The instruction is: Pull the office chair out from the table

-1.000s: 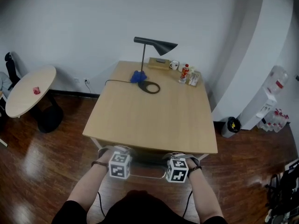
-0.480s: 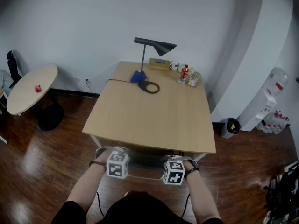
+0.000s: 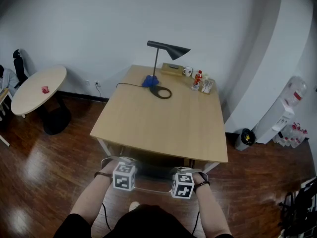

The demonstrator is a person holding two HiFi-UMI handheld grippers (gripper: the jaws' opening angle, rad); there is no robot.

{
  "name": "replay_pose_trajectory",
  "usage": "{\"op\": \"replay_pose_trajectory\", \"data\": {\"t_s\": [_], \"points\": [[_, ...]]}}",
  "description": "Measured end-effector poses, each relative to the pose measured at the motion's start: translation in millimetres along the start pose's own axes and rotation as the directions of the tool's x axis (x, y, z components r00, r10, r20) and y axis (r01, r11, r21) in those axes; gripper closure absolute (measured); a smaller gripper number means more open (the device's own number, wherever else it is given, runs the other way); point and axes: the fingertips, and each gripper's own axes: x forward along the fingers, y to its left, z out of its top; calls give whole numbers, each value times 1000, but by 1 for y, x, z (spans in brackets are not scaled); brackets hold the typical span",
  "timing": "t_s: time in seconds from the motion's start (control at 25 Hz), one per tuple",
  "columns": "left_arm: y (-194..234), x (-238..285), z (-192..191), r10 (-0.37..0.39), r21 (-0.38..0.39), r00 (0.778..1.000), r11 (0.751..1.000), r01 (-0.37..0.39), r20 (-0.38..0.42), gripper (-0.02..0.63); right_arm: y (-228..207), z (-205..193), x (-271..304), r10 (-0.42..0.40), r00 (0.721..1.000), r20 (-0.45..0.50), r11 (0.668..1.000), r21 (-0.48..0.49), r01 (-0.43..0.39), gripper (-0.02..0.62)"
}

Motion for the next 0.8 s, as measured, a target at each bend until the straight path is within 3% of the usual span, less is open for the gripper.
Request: {"op": "replay_pose_trajectory", "data": {"t_s": [0.8], "points": [[-60,-15,16,1,-29,1000,1000,-2,-4,514,61,11,-18,31,999,9,1000,3,-31,517]]}}
